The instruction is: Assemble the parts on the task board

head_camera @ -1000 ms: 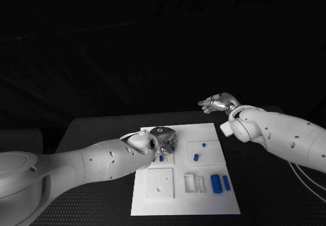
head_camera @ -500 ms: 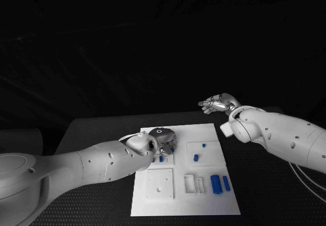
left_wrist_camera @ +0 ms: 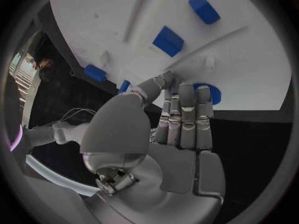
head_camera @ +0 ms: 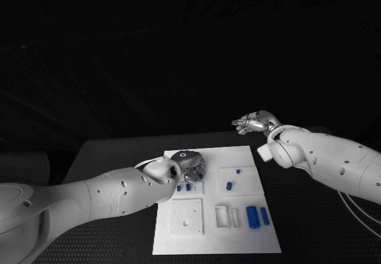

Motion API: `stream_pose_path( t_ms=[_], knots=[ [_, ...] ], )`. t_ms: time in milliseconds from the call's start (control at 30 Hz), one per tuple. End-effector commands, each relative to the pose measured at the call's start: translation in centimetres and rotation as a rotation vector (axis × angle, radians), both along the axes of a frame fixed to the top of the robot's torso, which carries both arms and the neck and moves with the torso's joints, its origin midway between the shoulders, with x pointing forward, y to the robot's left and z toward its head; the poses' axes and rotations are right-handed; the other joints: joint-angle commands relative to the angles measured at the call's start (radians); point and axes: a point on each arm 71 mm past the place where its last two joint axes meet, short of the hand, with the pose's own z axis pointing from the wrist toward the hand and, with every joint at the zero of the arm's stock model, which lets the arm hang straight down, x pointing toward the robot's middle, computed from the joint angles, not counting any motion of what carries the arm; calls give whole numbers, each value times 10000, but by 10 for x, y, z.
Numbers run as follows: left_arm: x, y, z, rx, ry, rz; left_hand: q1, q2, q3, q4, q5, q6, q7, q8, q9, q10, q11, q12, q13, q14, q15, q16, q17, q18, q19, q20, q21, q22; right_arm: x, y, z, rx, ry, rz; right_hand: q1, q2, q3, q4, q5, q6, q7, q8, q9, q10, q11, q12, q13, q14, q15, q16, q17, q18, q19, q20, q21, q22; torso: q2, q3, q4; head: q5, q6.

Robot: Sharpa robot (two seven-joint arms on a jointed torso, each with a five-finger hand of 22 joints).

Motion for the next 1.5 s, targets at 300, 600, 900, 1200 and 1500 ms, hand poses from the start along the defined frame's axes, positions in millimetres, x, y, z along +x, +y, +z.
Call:
stream_pose_path(
  t_ms=[300, 600, 900, 1200, 1500],
  knots=[
    [0, 16, 20, -1065, 201, 395, -196, -8, -55, 67, -57, 72, -33, 13, -3, -73, 20, -70, -15, 79, 13, -15, -26, 169, 52, -373, 30, 149, 0, -3, 0, 3, 2, 89, -62, 27, -51, 3, 36, -43, 74, 2, -12, -31, -10, 69, -18, -63, 2, -8, -17, 199, -42, 22, -70, 20, -17, -4, 23, 57, 22],
    [1, 45, 21, -984, 494, 903, -240, -28, -69, 91, -124, 84, -35, 4, -9, -56, 16, -93, -16, 104, 8, -19, -31, 164, 64, -385, 24, 151, 0, -4, 0, -7, 14, 71, -61, 26, -53, -2, 40, -43, 73, 4, -14, -32, -10, 73, -23, -64, 1, -7, -17, 202, -42, 23, -73, 22, -9, -5, 31, 138, 56],
    [2, 68, 18, -864, 616, 1345, -247, -34, -70, 96, -136, 82, -34, -1, -12, -57, 16, -103, -18, 107, 8, -21, -32, 162, 64, -387, 20, 151, -1, -7, 0, -17, 22, 40, -63, 28, -54, -2, 42, -43, 73, 5, -15, -32, -10, 75, -25, -64, 1, -6, -18, 203, -42, 25, -74, 24, 7, -18, 22, 183, 33],
    [1, 74, 13, -758, 832, 1453, -284, -55, -85, 123, -166, 82, -32, -10, -18, -52, 18, -121, -20, 115, 9, -22, -33, 156, 67, -391, 15, 153, -1, -7, -1, -19, 27, 32, -61, 31, -53, -5, 44, -42, 73, 6, -16, -33, -11, 77, -28, -66, 1, -6, -18, 206, -42, 26, -76, 25, 5, -4, 3, 223, -23],
    [-3, 73, 4, -748, 1056, 1468, -287, -59, -83, 129, -175, 78, -31, -18, -22, -54, 19, -134, -22, 114, 10, -26, -35, 156, 67, -394, 9, 152, -1, -8, -1, -24, 30, 19, -59, 35, -53, -9, 48, -43, 72, 8, -18, -34, -11, 80, -32, -67, 1, -5, -18, 208, -42, 28, -78, 28, 5, 5, -2, 219, -39]
  ],
)
